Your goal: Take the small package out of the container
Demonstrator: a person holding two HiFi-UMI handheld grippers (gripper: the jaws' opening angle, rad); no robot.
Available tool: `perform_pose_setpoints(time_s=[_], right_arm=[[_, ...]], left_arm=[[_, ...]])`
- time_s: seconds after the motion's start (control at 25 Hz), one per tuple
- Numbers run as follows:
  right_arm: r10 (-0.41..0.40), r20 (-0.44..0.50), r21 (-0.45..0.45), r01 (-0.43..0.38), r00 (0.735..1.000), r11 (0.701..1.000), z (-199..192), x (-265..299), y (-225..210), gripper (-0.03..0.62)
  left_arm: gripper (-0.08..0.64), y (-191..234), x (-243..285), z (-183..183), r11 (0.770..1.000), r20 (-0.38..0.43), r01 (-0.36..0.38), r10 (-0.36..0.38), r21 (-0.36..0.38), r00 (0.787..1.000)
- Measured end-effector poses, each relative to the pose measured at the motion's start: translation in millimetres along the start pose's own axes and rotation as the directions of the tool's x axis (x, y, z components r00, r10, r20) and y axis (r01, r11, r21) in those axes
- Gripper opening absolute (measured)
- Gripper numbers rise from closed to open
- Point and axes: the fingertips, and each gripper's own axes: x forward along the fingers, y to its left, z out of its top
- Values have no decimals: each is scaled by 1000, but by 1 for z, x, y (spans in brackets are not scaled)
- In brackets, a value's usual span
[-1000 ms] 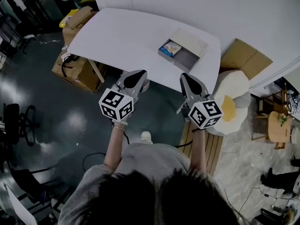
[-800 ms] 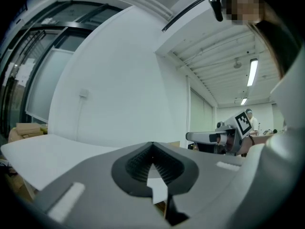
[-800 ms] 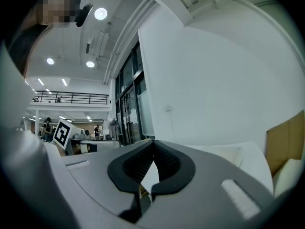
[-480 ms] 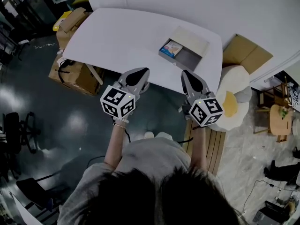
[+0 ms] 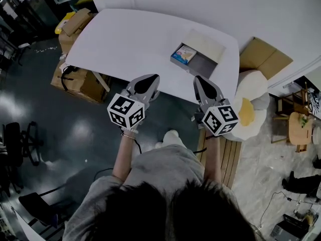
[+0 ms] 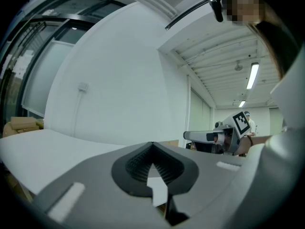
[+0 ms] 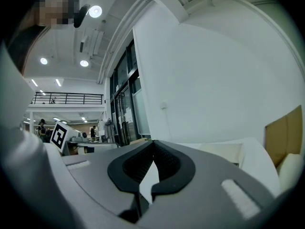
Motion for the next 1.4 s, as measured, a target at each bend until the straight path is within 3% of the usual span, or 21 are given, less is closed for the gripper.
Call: perform_pose_setpoints(time_s=[1.4], right_arm=[[34, 8, 61, -35, 999, 998, 29, 120, -114, 14]], left_arm=[[-11, 85, 139, 19, 1000, -20, -5, 5, -8, 1000]])
